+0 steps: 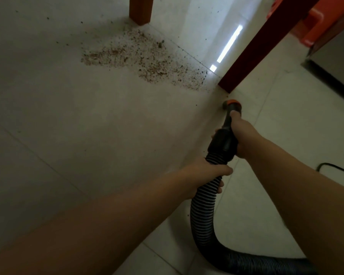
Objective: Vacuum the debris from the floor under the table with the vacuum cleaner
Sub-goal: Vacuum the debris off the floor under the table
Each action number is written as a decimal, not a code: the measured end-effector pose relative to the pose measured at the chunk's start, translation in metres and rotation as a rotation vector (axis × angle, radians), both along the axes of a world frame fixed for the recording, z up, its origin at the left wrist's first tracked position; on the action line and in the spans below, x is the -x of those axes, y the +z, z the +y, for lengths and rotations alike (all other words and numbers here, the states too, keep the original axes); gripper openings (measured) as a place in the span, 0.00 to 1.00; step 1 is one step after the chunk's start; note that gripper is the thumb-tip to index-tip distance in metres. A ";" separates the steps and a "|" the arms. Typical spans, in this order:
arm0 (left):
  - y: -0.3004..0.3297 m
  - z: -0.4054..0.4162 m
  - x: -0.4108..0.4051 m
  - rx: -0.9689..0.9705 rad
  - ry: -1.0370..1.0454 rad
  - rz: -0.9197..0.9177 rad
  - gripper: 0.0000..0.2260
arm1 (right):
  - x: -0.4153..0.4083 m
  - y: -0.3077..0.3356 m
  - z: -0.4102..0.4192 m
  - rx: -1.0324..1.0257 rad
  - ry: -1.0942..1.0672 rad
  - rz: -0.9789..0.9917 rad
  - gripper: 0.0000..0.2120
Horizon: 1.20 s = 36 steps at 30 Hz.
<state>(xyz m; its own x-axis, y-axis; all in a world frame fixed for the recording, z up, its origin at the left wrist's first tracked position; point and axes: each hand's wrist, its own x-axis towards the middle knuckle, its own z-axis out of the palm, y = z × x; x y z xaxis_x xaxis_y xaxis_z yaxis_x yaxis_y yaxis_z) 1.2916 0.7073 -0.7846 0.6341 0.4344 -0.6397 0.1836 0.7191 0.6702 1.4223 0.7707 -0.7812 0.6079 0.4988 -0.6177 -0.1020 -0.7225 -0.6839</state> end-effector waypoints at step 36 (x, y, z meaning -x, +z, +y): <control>-0.006 0.044 -0.042 0.061 0.227 0.010 0.08 | -0.019 0.003 0.061 -0.013 0.134 -0.029 0.33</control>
